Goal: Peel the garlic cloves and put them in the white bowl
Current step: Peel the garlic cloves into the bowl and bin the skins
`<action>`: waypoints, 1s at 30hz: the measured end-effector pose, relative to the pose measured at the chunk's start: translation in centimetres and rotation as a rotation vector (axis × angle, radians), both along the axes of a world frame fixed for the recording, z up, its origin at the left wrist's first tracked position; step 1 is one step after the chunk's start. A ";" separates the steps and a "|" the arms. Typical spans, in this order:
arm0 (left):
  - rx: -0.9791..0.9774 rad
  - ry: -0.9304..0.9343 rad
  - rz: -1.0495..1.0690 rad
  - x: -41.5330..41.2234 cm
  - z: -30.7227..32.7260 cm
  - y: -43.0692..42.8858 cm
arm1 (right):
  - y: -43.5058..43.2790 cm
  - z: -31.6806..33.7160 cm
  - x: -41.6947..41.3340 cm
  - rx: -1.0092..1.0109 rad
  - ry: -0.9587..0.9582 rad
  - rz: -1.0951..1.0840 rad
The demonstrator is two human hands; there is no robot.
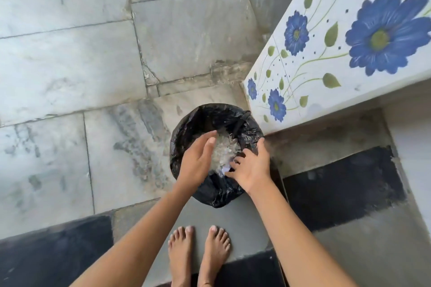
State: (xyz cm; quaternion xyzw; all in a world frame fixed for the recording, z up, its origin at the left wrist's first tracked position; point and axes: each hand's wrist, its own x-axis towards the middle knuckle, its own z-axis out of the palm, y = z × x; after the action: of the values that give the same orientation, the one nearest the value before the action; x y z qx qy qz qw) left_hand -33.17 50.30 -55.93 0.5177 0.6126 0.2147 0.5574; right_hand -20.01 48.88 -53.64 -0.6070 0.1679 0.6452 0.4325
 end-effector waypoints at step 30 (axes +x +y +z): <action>0.274 0.241 -0.267 0.8 27.5 -1.9 | -6.1 25.4 1.7 0.253 -1.193 0.661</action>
State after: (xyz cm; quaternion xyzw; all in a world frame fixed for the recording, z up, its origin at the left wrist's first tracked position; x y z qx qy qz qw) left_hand -32.34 48.44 -28.42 0.6870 0.5658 0.1568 0.4281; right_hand -18.32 42.83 -28.23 -0.8222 -0.3690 0.3137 0.2991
